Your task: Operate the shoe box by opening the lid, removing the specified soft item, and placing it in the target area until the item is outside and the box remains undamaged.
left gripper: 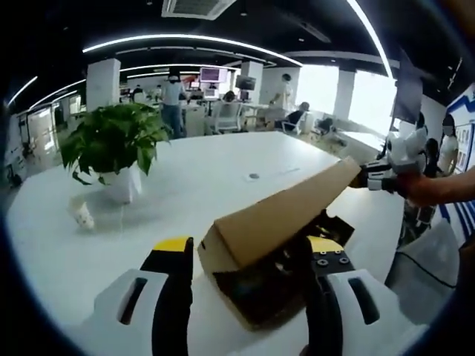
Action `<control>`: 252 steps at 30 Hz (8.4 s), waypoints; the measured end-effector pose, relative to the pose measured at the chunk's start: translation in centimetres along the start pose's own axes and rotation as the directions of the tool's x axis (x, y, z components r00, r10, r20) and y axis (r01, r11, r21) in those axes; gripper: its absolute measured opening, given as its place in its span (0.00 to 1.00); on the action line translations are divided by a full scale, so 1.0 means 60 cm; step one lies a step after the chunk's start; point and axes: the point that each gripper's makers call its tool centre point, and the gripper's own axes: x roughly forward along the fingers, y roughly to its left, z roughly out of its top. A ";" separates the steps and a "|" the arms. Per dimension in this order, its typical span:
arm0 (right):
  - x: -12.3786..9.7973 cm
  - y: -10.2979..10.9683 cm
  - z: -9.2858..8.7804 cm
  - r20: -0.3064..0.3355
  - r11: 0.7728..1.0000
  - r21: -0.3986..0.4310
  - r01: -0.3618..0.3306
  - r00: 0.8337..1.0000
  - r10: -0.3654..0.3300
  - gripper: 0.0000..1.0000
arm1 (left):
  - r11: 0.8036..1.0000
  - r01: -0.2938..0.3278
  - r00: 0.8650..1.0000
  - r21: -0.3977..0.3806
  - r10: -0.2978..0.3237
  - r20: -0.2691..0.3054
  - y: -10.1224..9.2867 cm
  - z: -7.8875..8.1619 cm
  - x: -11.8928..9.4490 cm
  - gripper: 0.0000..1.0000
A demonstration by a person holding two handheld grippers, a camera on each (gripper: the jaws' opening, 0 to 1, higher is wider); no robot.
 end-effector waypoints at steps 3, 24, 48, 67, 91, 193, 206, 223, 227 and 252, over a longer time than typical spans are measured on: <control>0.000 0.000 0.000 -0.002 1.000 -0.001 0.000 1.000 0.000 0.01 | 1.000 -0.020 1.000 -0.004 0.020 0.001 0.010 -0.002 0.000 0.54; -0.003 0.001 0.008 -0.002 1.000 0.018 0.013 1.000 -0.013 0.00 | 0.967 -0.197 0.979 0.159 0.202 -0.014 0.052 0.005 0.041 0.17; 0.007 -0.014 0.029 -0.009 1.000 -0.008 -0.008 1.000 0.007 0.00 | 0.977 -0.195 0.981 0.088 0.195 0.015 0.081 0.036 0.063 0.08; 0.034 -0.036 0.050 -0.028 1.000 -0.020 -0.022 0.999 0.022 0.00 | 0.976 -0.213 0.977 0.039 0.212 0.029 0.107 0.055 0.092 0.07; 0.067 -0.053 0.063 -0.063 0.997 -0.068 -0.038 0.997 0.034 0.00 | 0.979 -0.201 0.979 0.020 0.201 0.023 0.129 0.068 0.126 0.06; 0.223 -0.107 0.033 -0.277 0.998 -0.039 -0.053 0.960 0.040 0.00 | 0.980 -0.164 0.958 0.114 0.186 -0.218 0.191 0.039 0.259 0.05; 0.235 -0.108 0.025 -0.294 0.997 -0.038 -0.062 0.955 0.048 0.00 | 0.981 -0.155 0.954 0.119 0.180 -0.240 0.197 0.030 0.270 0.05; 0.251 -0.109 0.012 -0.316 0.997 -0.033 -0.071 0.947 0.057 0.00 | 0.982 -0.146 0.949 0.118 0.173 -0.264 0.208 0.015 0.291 0.05; 0.252 -0.107 0.009 -0.323 0.997 -0.030 -0.075 0.944 0.061 0.00 | 0.982 -0.144 0.948 0.118 0.171 -0.267 0.208 0.013 0.294 0.05; 0.259 -0.099 -0.013 -0.360 0.996 -0.021 -0.091 0.930 0.077 0.00 | 0.983 -0.132 0.938 0.128 0.166 -0.306 0.208 -0.012 0.310 0.06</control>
